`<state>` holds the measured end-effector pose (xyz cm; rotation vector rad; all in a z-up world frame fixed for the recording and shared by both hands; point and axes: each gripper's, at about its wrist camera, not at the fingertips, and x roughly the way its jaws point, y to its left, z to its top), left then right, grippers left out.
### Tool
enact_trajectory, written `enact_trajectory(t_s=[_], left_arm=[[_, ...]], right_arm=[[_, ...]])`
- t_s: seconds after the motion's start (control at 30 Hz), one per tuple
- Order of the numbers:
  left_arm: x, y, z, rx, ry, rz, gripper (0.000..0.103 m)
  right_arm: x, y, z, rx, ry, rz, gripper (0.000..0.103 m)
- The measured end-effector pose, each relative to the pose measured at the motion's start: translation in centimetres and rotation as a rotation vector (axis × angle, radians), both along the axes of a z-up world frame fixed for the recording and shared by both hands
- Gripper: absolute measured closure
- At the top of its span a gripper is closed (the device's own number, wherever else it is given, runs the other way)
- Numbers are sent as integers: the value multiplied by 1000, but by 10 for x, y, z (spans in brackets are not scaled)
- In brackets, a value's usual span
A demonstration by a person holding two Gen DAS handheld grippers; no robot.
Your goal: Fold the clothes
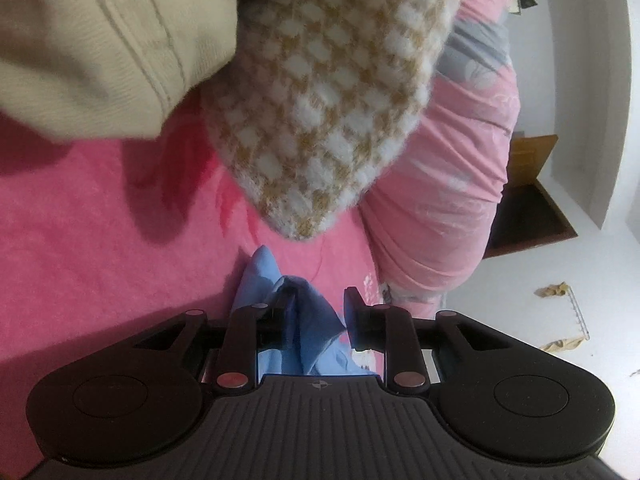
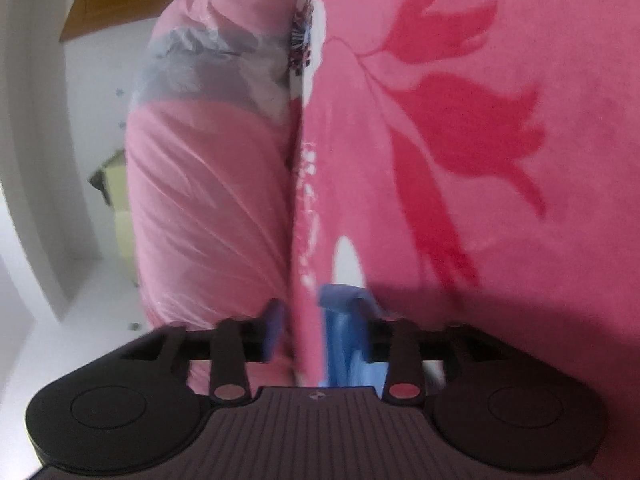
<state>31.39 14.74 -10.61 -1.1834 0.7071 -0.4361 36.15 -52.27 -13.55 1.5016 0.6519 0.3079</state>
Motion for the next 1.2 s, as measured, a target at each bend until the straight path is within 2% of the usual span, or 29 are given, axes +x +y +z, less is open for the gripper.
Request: enact_trajectory(t_s=[0.07,0.13,0.23,0.3,0.4,0.47,0.57,0.67,0.77,0.9,1.03,1.1,1.2], left_arm=[[-1,-2,6,42,2,7,71],[-1,-3,18,116,11,25,62],[-6,-1,34,187,42,42,60],[-14,1,45,246,43,63,58],[-30,5,61,323,36,90,56],[-50,11,69,341,31,93,56],[-88,15,85,363,26,78,56],[-131,13,92,393,22,15,54],[-171,-1,89,368,21,-48,54],[-199,-33,71,292,5,-140,53],[-198,-67,38,267,60,-155,54],[-193,-72,23,269,107,-109,57],[-187,-73,16,236,92,-31,61]], right_arm=[[3,0,8,-50,36,40,55],[6,2,23,-171,98,104,55],[5,5,45,-344,163,161,53],[-1,2,55,-417,188,166,44],[-17,-7,60,-426,230,142,40],[-39,-13,64,-427,245,99,39],[-89,-17,75,-440,210,81,39],[-147,-15,84,-436,166,98,39],[-200,-7,87,-399,155,105,39],[-253,15,80,-314,153,120,38],[-255,41,68,-287,158,148,38],[-245,52,59,-270,173,143,40],[-228,58,50,-269,171,108,49]])
